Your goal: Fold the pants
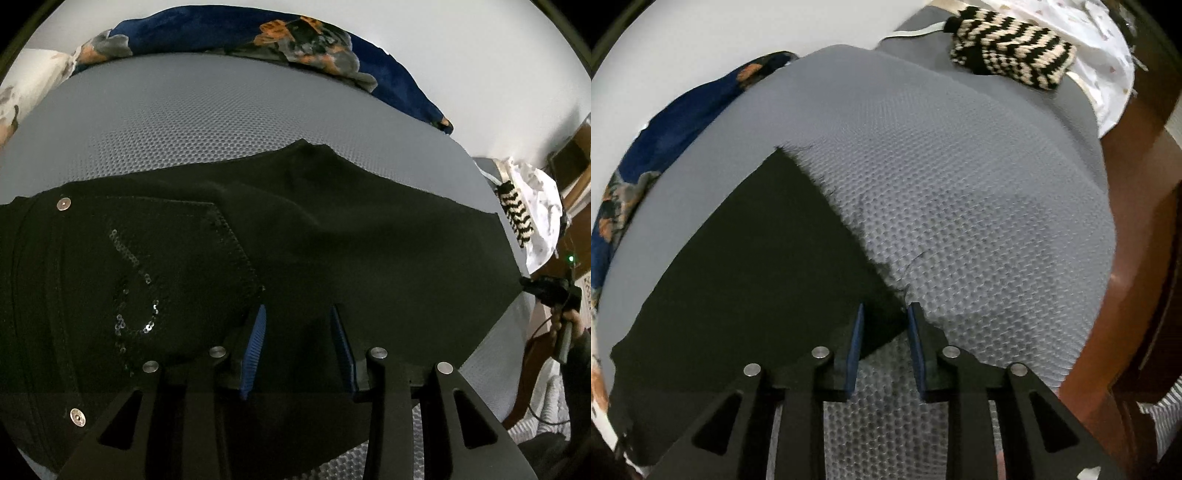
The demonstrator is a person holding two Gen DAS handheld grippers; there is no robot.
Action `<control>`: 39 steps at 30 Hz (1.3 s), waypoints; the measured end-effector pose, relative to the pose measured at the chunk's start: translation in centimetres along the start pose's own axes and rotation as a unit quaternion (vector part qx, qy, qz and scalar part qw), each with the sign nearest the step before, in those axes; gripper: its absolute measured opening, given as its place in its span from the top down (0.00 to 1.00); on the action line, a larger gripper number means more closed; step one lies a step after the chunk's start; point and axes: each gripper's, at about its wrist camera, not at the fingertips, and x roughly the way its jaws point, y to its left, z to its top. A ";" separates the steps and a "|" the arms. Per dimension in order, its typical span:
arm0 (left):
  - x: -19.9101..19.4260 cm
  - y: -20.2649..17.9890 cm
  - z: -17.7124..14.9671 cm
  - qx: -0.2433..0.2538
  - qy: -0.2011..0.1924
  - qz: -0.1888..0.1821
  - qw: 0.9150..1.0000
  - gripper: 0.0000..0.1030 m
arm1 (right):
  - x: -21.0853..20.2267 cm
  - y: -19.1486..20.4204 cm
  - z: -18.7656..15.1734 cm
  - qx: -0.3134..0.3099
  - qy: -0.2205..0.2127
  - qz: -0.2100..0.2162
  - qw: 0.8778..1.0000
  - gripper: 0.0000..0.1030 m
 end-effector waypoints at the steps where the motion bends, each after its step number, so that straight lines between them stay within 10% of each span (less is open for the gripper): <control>1: -0.2 0.0 0.0 -0.003 -0.001 0.000 1.000 0.63 | -0.8 0.6 0.2 -0.005 -0.012 -0.002 1.000 0.77; 10: -3.6 2.8 0.9 -0.021 -0.052 0.044 0.997 0.55 | -3.3 15.9 -0.1 -0.164 -0.014 0.146 0.975 0.76; 16: -5.1 6.4 0.3 -0.053 -0.058 0.073 0.994 0.55 | -2.5 32.7 -4.5 -0.347 0.061 0.279 0.893 0.76; 23: -4.8 7.8 -0.7 -0.058 -0.051 0.079 0.994 0.56 | -0.4 45.8 -10.0 -0.483 0.125 0.311 0.809 0.75; 36: -4.7 8.9 -1.0 -0.076 -0.051 0.049 0.995 0.56 | 3.5 51.8 -13.2 -0.552 0.206 0.302 0.749 0.75; 39: -4.7 9.1 -0.9 -0.075 -0.050 0.048 0.995 0.56 | 3.2 51.9 -13.0 -0.559 0.190 0.307 0.747 0.89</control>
